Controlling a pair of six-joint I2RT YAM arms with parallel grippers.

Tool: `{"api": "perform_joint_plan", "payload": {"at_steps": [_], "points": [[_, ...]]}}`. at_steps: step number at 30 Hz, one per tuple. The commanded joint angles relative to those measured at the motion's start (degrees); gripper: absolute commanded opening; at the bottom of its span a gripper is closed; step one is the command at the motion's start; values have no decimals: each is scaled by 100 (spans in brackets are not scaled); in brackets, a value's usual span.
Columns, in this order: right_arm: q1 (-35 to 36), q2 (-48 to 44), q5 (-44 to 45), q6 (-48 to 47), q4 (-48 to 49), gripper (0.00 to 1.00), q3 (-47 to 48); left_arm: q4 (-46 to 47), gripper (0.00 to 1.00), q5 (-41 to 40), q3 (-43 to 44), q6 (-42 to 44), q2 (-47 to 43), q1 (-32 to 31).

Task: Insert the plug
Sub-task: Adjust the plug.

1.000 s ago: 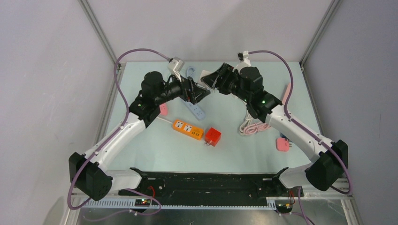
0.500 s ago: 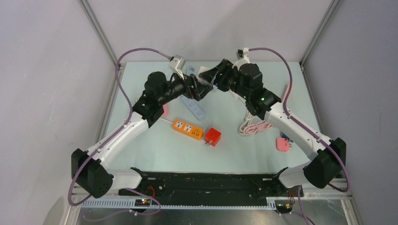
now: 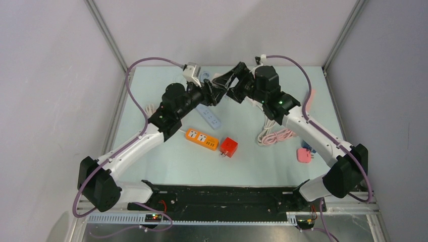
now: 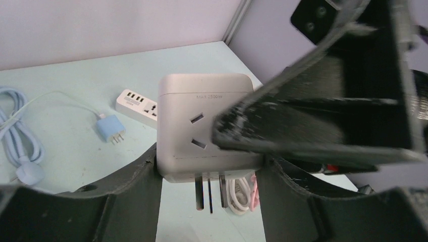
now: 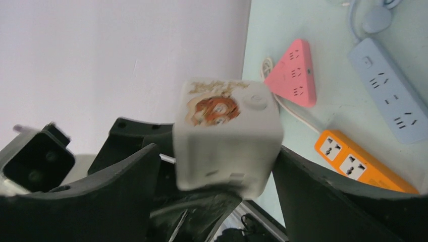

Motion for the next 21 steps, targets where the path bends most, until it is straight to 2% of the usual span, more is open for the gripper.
{"api": "perform_joint_plan", "payload": {"at_steps": [1,2,7,11,14,16,21], "points": [[-48,-142,-572,-301,-97,91,469,232,1,-147,87,-88,-110,79],[-73,-174,-581,-388,-135,97,479,232,0,-90,83,-88,-152,82],[-365,-496,-986,-1493,-53,99,350,45,0,681,40,-195,-388,290],[-672,-620,-2127,-2393,110,99,253,1,0,1992,39,-490,-491,697],[-798,-716,-2920,-3164,103,100,243,-268,0,3348,178,-372,-506,890],[-795,-744,-3367,-3511,56,99,243,-447,0,3887,281,-371,-534,967],[-730,-656,-4261,-3711,193,99,260,-610,0,5006,431,-470,-543,1024]]}}
